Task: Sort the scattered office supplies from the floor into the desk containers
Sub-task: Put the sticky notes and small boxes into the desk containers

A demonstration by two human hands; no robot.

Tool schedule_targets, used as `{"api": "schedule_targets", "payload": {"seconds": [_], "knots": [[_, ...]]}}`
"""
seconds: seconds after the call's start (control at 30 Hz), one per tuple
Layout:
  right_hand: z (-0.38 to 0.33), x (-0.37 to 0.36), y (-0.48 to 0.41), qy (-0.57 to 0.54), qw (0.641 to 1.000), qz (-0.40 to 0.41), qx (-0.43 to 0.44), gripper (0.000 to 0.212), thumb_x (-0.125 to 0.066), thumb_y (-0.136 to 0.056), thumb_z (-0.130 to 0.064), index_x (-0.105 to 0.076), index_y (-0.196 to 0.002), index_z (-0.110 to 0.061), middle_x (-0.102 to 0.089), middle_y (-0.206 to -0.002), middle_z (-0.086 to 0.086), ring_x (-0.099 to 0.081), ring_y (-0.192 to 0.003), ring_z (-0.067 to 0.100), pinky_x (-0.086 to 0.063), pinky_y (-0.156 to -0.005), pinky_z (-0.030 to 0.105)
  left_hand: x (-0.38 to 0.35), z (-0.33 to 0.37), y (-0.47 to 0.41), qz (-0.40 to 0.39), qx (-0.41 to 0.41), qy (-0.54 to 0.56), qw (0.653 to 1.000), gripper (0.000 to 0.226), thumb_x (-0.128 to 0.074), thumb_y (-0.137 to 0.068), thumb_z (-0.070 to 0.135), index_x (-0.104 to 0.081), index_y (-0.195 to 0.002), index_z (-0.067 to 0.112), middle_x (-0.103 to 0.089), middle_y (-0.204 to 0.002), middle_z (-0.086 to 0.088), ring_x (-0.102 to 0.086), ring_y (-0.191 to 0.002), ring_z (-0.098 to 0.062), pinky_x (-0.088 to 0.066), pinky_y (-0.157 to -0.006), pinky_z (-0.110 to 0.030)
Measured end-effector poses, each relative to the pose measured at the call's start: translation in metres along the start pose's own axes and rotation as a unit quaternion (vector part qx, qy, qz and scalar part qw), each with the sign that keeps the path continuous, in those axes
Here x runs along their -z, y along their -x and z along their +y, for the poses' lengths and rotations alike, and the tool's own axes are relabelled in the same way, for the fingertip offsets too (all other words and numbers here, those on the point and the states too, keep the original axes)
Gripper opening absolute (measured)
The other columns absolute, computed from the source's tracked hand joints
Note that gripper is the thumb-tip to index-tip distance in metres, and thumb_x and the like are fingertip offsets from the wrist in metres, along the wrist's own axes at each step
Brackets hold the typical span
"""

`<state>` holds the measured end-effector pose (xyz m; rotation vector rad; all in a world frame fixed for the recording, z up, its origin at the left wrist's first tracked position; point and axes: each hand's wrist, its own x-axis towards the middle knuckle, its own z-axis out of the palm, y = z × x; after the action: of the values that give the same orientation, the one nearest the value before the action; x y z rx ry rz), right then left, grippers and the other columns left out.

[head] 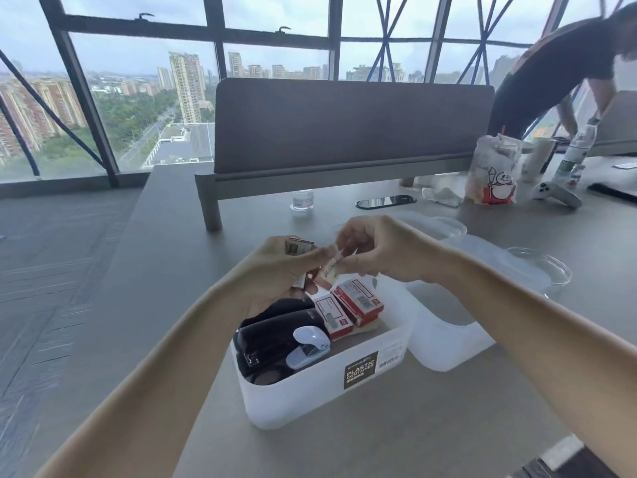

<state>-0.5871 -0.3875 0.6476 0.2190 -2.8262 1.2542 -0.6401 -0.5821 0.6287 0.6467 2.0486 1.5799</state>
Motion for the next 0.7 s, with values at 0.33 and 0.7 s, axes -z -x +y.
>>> {"api": "schedule_targets", "payload": {"seconds": [0.33,0.7], "knots": [[0.011,0.023,0.021,0.215,0.974,0.074,-0.002,0.010,-0.075,-0.085,-0.017,-0.070,-0.091,-0.023,-0.066,-0.085,-0.013,-0.055,-0.064,-0.011,-0.038,-0.057,0.004,-0.028,0.007,-0.014,-0.108,-0.118,-0.457,0.875,0.017,-0.054,-0.097,0.036,-0.065,-0.098,0.023,-0.064,-0.108,0.006,-0.058,-0.091,-0.007,-0.053,-0.081,-0.028],[0.021,0.029,0.034,0.236,0.969,0.073,-0.001,0.009,-0.075,-0.085,-0.023,-0.069,-0.091,-0.026,-0.067,-0.089,-0.011,-0.055,-0.070,-0.005,-0.037,-0.057,0.006,-0.038,-0.015,-0.024,-0.082,-0.126,-0.606,0.781,0.087,-0.081,-0.071,0.054,-0.038,-0.138,0.019,-0.051,-0.128,0.004,-0.055,-0.108,-0.016,-0.048,-0.089,-0.032]]}}
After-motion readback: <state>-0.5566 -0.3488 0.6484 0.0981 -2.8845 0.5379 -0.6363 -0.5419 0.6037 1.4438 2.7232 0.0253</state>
